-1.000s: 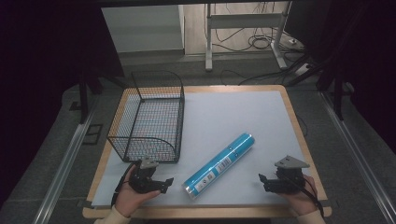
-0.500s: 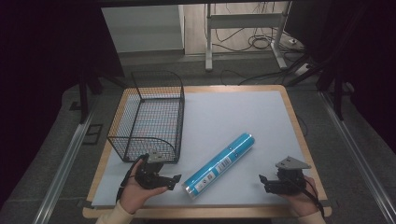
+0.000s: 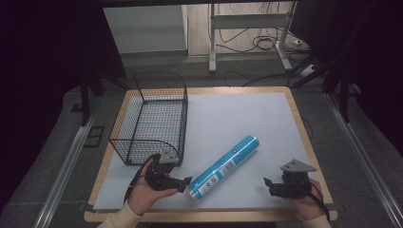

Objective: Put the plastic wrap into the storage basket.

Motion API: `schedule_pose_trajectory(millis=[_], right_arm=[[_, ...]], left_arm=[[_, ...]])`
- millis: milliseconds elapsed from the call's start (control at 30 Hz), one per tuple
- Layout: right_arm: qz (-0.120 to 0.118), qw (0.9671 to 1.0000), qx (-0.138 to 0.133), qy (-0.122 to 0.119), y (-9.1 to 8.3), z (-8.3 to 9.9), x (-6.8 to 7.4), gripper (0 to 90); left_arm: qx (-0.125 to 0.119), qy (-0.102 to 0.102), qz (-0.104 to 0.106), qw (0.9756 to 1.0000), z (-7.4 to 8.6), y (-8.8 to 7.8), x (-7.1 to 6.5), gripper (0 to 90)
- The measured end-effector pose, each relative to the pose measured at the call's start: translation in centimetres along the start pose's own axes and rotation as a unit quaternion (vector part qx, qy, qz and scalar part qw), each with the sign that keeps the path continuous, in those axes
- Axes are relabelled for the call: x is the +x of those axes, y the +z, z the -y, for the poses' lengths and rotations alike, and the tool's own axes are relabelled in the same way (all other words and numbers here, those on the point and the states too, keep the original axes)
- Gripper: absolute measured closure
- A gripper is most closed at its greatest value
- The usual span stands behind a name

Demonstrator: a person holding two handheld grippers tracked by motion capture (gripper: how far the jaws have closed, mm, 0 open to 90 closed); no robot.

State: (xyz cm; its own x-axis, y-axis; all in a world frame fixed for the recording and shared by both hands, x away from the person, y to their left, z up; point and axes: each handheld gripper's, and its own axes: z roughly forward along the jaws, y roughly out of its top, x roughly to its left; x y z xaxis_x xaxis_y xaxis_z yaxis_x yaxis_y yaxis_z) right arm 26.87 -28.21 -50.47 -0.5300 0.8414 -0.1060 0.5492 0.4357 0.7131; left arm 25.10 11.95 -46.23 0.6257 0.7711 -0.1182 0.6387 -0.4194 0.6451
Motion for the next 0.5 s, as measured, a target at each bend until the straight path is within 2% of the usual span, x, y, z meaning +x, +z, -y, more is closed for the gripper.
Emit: schedule_pose_trajectory(millis=[500], right_arm=[[0.001,1.0000,0.000,0.001,0.0,0.0,-0.1,11.2]], left_arm=[[0.005,0.025,0.014,0.9996,-2.3,0.8,-1.9,16.3]])
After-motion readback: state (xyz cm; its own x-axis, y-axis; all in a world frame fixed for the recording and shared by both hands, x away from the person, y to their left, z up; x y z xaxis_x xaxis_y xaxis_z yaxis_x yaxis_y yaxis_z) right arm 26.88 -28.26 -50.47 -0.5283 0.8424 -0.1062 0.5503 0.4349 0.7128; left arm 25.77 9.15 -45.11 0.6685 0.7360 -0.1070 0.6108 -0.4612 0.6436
